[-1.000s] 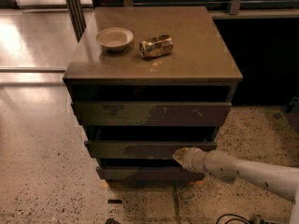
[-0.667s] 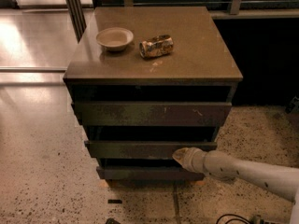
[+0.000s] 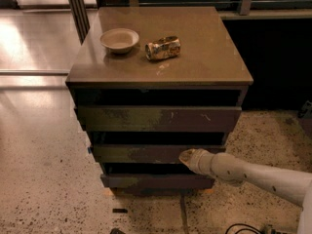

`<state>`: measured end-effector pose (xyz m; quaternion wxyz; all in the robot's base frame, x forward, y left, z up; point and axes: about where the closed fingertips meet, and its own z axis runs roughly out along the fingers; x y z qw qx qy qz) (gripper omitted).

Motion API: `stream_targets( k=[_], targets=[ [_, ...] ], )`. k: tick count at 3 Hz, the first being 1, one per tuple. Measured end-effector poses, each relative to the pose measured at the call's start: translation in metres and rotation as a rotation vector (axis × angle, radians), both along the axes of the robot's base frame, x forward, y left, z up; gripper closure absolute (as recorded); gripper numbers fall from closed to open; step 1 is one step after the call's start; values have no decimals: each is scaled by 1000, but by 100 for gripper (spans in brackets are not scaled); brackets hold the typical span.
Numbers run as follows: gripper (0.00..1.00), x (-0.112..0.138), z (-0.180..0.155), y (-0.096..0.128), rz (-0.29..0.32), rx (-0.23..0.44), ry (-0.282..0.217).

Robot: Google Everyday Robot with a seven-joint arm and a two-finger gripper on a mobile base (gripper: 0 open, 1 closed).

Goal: Close middle drawer

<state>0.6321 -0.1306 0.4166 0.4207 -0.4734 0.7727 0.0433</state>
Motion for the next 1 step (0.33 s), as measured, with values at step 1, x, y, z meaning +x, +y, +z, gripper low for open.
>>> stream_targets(
  k=[1],
  targets=[
    [100,17,9,2,15,-3,-37]
  ],
)
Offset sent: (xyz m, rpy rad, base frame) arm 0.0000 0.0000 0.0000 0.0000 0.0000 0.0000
